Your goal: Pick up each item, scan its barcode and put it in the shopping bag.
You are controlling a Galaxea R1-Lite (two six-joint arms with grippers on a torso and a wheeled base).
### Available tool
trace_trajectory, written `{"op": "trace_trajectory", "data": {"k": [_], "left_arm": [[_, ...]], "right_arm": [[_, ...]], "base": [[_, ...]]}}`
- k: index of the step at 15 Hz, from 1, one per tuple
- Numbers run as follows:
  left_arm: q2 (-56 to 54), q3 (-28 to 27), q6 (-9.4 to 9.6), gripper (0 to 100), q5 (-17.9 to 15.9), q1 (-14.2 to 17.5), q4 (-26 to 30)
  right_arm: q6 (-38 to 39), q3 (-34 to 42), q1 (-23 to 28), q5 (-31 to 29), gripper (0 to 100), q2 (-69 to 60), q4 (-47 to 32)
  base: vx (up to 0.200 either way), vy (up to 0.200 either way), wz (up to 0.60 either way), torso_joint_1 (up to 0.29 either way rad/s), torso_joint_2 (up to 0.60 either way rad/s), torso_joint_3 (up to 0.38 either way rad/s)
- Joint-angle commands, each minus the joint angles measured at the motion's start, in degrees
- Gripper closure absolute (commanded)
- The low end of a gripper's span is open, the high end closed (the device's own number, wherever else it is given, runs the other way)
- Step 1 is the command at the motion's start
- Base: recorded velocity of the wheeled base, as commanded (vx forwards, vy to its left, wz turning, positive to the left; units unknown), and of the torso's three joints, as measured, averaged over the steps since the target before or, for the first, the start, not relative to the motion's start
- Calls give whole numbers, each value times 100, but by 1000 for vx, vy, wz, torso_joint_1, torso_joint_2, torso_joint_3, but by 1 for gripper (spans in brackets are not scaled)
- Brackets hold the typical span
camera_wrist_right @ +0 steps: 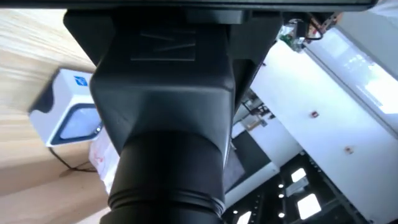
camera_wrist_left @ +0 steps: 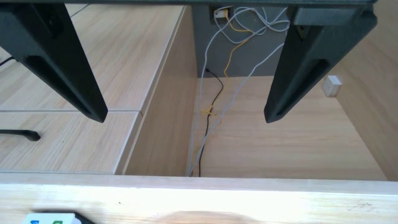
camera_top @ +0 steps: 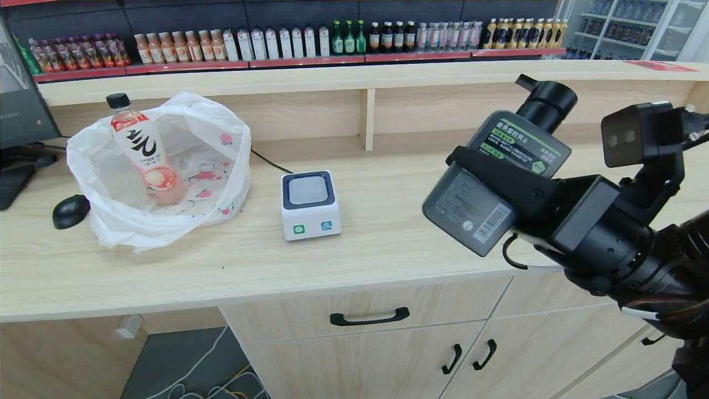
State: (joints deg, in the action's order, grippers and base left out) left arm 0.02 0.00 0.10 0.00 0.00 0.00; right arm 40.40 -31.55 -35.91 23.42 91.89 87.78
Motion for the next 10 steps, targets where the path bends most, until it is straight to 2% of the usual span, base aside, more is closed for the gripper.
{"op": "trace_trajectory", "data": {"k": [1, 5, 10], "left_arm": [[-2, 0, -1, 0, 0, 0, 0], [-2, 0, -1, 0, 0, 0, 0], [-2, 0, -1, 0, 0, 0, 0]], "right_arm": [[29, -9, -3, 189, 100, 373, 222], [425, 8, -513, 225, 100, 408, 222], [583, 0, -619, 225, 100, 426, 222]], "base": [[0, 0, 0, 0, 0, 0], [0, 0, 0, 0, 0, 0], [0, 0, 0, 0, 0, 0]]}}
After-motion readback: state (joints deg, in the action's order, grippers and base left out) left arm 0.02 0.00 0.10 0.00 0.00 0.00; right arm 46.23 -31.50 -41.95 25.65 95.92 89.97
